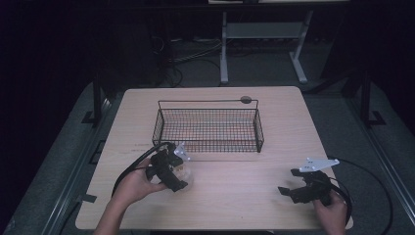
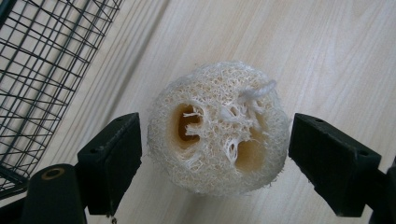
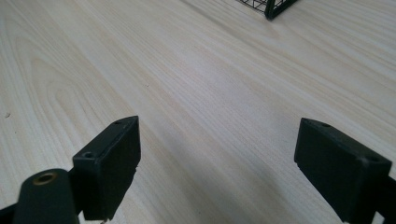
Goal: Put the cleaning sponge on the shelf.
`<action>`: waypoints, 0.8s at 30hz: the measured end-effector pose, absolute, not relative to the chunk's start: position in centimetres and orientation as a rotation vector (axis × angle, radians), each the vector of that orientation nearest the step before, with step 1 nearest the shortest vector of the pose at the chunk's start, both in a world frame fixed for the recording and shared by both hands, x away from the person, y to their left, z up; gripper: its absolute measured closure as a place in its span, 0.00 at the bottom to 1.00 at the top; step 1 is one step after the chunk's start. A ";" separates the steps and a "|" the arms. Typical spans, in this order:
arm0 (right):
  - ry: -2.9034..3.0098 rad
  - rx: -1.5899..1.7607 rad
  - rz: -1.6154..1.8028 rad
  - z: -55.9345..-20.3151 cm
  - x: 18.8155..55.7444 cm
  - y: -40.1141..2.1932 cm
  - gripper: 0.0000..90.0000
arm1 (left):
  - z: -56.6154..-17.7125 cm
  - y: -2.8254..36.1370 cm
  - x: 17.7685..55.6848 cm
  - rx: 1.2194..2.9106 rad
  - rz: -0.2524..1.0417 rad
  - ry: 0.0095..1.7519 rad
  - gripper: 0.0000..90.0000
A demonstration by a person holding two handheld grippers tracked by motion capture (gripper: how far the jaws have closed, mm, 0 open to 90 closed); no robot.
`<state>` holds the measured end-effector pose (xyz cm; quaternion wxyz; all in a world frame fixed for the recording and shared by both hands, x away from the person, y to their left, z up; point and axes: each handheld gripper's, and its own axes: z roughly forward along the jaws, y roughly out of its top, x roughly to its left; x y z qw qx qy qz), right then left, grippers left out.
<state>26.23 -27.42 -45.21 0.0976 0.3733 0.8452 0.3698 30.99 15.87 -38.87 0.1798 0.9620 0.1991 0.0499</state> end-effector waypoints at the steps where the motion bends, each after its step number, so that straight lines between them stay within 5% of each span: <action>1: 2.502 1.104 1.096 -45.2 26.2 -27.4 0.16 | -38.9 15.8 31.0 2.720 0.144 0.561 0.18; 12: 2.502 1.104 1.097 -45.2 26.2 -27.4 0.16 | -39.3 15.7 31.4 2.736 0.111 0.571 0.20; 24: 2.498 1.105 1.099 -45.2 26.3 -27.4 0.16 | -39.4 15.8 31.5 2.749 0.092 0.561 0.31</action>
